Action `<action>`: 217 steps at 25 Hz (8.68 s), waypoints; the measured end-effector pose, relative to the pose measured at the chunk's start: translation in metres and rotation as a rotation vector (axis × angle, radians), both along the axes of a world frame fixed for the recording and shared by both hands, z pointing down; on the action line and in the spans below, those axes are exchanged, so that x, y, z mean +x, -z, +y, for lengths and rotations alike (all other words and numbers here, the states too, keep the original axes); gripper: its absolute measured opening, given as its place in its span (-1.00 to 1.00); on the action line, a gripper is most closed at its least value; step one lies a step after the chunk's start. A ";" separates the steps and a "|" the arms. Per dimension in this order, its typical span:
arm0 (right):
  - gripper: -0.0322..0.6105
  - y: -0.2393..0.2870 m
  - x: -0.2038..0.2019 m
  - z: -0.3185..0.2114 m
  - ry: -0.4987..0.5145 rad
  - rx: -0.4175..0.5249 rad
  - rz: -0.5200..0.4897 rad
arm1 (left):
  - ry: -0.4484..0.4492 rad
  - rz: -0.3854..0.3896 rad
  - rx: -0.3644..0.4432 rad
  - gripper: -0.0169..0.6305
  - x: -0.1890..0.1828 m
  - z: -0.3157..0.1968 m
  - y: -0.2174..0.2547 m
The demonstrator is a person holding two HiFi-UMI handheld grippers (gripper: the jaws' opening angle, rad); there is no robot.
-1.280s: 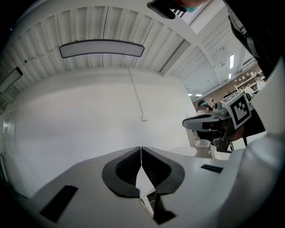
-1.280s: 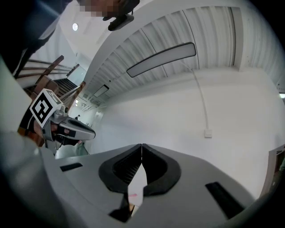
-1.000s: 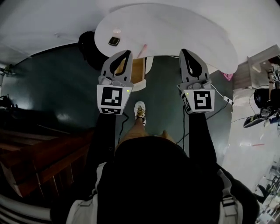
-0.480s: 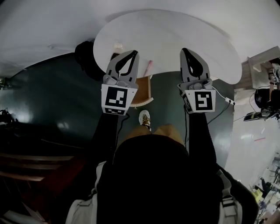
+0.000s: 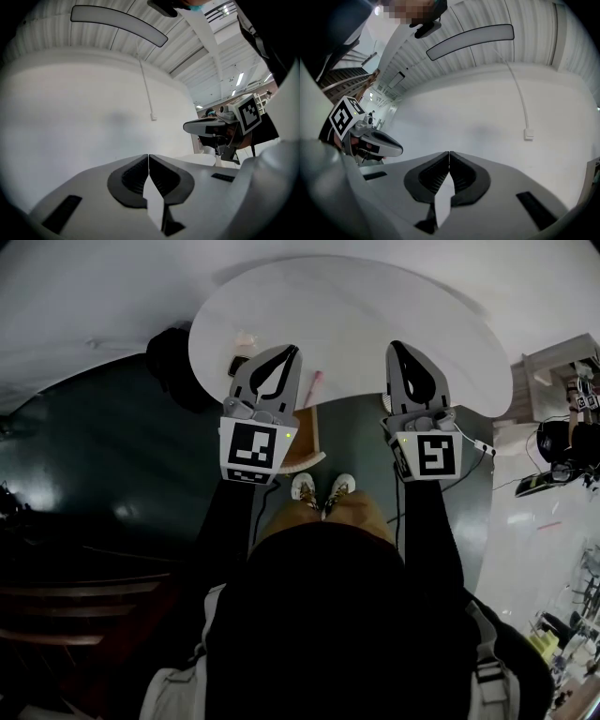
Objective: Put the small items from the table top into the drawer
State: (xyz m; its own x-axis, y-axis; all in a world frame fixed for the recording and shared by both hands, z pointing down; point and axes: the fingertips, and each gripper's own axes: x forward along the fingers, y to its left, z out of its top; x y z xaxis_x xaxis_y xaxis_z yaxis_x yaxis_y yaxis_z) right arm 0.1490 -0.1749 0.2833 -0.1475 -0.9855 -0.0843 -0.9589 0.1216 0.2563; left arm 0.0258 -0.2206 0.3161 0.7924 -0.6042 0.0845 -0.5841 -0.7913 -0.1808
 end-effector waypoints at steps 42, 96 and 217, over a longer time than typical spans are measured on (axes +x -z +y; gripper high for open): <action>-0.82 -0.053 0.062 -0.002 -0.048 -0.140 -0.016 | 0.026 -0.508 -0.665 -0.51 0.044 -0.007 -0.319; -0.82 0.007 0.020 -0.050 0.240 0.042 -0.086 | 0.321 0.112 0.062 -0.79 0.007 -0.019 0.049; -0.82 -0.055 -0.053 -0.106 0.211 -0.128 -0.022 | 0.235 -0.414 -0.590 0.10 -0.115 -0.119 -0.291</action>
State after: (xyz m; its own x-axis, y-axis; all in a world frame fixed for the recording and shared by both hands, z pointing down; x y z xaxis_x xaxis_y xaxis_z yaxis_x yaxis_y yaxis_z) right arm 0.0957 -0.2806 0.3386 -0.3510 -0.9358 0.0340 -0.9139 0.3502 0.2054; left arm -0.0891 -0.3393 0.6071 0.4814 -0.5157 0.7087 -0.7257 -0.6880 -0.0076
